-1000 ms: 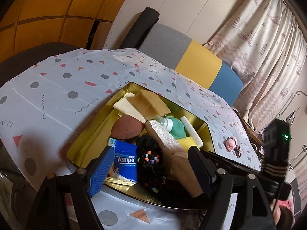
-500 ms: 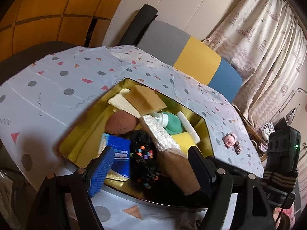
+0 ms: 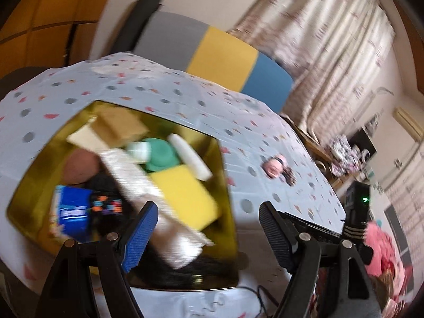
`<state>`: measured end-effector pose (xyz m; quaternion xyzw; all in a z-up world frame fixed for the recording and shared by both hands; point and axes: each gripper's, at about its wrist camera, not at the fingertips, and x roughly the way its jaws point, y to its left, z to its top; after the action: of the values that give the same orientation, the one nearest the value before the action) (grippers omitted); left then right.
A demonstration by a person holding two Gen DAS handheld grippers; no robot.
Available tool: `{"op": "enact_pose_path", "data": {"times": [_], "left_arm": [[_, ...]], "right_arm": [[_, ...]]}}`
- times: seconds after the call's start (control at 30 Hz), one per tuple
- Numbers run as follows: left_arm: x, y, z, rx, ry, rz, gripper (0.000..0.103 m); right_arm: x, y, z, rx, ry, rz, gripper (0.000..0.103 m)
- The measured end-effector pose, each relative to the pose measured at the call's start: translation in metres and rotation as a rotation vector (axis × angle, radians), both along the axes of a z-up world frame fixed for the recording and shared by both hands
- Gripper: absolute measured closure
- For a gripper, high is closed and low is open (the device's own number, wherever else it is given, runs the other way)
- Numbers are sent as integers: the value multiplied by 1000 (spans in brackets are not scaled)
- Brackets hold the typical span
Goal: Organize rigid objects
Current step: 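Move the right tool to the brown satin scrunchie and grasp it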
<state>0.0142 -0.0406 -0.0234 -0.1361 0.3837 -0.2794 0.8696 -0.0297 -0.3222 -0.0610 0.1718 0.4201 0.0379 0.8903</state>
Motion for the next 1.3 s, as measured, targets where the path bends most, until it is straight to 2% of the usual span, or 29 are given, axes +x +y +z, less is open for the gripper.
{"op": "enact_pose_path", "data": {"times": [0.2,0.33,0.47,0.7,0.77,0.93,1.17,1.3], "left_arm": [[-1,-56,2,34,10,-139,23],[1,-87,3,46,26,-196,23],[3,-118,7,55,24,-244,23],[6,-146,3,76,51,-274,23],[7,-149,3,87,53,-272,23],[9,-151,2,94,57,-263,23],[15,-152,1,110,59,-255,23],[19,-155,-2,122,69,-257,23]], "right_arm": [[-22,-64,-21,-8,55,-128,50],[-36,-102,-29,-23,68,-194,48],[-31,-136,-34,-42,90,-226,46],[10,-195,-26,-102,76,-278,40],[25,-208,-23,-123,69,-298,36],[62,-238,-16,-164,45,-337,35],[108,-252,-23,-154,37,-329,35],[128,-249,-35,-194,45,-304,37]]}}
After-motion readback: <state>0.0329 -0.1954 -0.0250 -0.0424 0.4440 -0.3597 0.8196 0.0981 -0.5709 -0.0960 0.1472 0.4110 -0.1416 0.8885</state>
